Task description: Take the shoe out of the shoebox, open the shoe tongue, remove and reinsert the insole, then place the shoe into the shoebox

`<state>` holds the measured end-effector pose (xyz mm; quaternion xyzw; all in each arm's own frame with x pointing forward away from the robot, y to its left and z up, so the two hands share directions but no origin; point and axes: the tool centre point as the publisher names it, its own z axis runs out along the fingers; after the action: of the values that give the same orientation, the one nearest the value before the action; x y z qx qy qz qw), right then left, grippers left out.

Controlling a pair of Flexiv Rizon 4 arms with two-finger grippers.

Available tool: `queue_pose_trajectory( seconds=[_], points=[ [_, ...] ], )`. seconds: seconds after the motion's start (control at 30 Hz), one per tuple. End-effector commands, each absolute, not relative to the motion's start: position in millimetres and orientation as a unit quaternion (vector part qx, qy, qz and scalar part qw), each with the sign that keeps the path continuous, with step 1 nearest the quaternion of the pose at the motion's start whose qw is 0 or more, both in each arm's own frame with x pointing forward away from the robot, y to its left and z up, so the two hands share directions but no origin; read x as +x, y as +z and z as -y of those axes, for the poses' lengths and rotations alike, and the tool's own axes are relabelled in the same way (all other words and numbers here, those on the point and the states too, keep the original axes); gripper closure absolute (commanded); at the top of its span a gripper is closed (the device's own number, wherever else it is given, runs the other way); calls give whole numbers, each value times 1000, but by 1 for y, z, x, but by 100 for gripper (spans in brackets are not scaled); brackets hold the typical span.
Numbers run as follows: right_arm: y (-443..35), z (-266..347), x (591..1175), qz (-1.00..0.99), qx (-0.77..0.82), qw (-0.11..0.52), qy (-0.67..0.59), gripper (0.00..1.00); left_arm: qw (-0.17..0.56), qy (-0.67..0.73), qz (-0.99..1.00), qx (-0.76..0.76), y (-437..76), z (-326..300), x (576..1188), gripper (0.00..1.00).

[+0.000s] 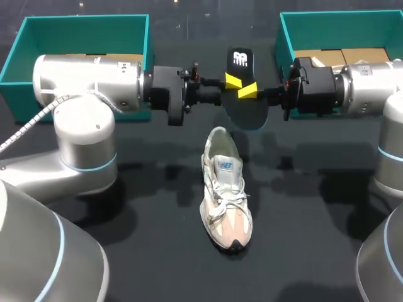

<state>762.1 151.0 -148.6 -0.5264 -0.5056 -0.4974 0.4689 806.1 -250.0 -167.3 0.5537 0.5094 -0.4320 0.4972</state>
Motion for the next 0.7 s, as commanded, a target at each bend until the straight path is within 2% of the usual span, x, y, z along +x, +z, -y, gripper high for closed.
queue_pose_trajectory(
  seconds=[0.03, 0.4, 0.6, 0.7],
  points=[
    [-151, -150, 764, 503, -516, 474, -506, 100, 482, -423, -520, 565, -157, 232, 800, 0],
    [-151, -150, 764, 503, -516, 474, -506, 100, 479, -426, -524, 560, -158, 233, 800, 0],
    [-162, -145, 774, 499, -514, 473, -513, 100, 414, -428, -613, 519, -155, 206, 817, 0],
    [-166, -143, 778, 503, -504, 464, -527, 100, 339, -428, -683, 486, -152, 187, 822, 0]
  ],
)
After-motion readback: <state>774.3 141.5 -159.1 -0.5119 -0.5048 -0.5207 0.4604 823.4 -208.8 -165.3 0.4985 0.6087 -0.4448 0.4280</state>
